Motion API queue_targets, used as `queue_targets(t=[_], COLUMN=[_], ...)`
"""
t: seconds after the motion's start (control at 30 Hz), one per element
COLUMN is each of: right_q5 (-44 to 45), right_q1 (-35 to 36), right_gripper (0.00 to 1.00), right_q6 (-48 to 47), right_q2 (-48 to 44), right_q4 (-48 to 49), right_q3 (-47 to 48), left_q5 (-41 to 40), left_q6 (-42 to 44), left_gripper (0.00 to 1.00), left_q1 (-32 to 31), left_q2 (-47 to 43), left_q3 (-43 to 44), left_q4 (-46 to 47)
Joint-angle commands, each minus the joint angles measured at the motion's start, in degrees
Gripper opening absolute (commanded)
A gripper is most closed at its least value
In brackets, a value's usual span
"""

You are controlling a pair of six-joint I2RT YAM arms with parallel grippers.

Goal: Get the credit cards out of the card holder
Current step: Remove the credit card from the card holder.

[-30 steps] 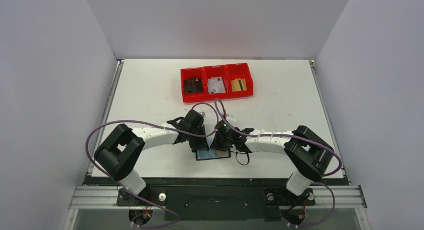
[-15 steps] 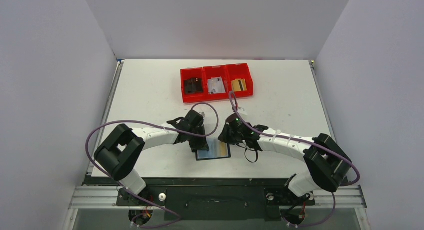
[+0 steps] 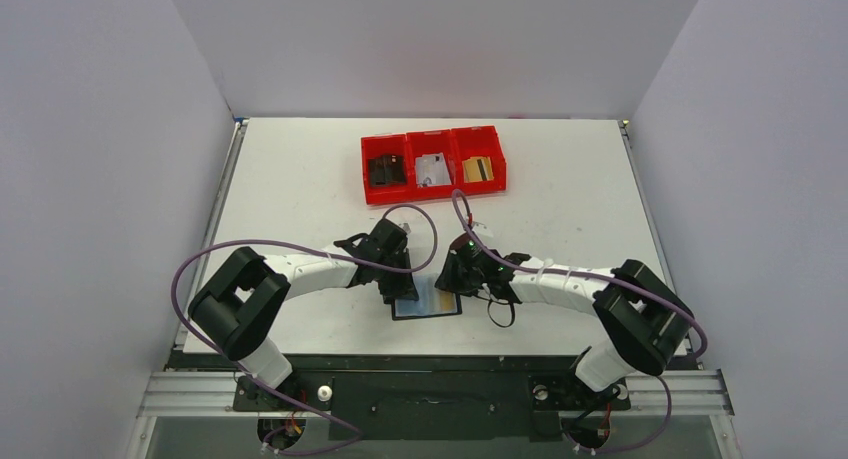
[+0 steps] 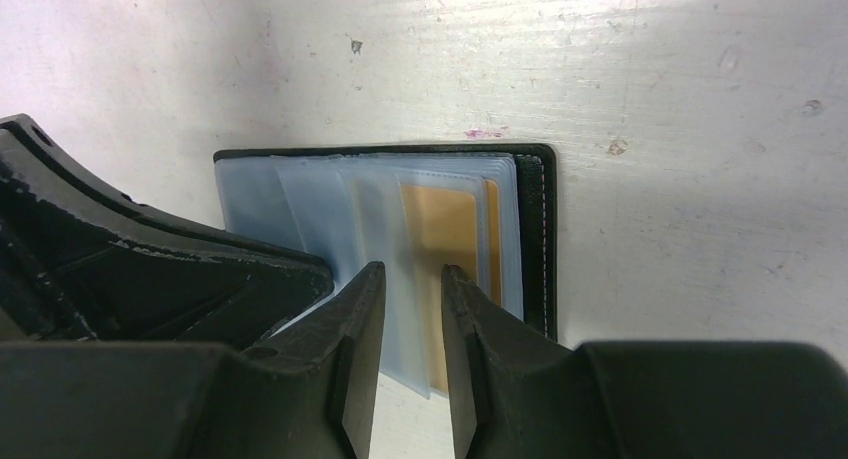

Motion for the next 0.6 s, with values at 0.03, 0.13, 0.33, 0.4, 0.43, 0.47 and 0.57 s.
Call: queue_targets(t=[0.03, 0.13, 0.33, 0.4, 0.43, 0.47, 0.57], right_q5=[-1.1, -1.87, -3.26, -3.74, -4.12, -4.25, -4.91], right_q1=[0.44, 0.56, 0.77, 0.79, 0.74, 0.76, 0.79], right_gripper=[0.26, 0.28, 0.3, 0.31, 0.31, 0.32, 0.32], right_q6=[0.04, 0.44, 1.12, 1.21, 1.34, 1.33, 1.48], right_q2=[1.92, 2.62, 3.33, 3.41, 3.44, 3.51, 3.62], right_q4=[4.16, 5.34, 6.48, 6.7, 6.74, 6.84, 6.87], right_q3=[-0.33, -0.56, -0.08, 0.23, 0.36, 0.57, 1.09], left_q5=[-2.34, -2.16, -1.85, -1.78, -1.99, -2.16, -3.07], left_q6=[0.91, 0.97, 1.44, 1.7, 1.91, 2.0, 2.53], left_gripper=[0.0, 0.0, 0.0, 0.0, 0.0, 0.0, 0.02], left_q1=[0.53, 0.47, 0.64, 0.77, 0.92, 1.05, 1.68], left_q2=[1.25, 1.01, -0.92, -2.22, -2.77, -3.89, -6.22], left_q3=[0.34, 0.45, 0.91, 1.37, 1.52, 1.78, 2.39], left_q4=[-0.41, -0.35, -0.31, -0.76, -0.96, -1.61, -3.35])
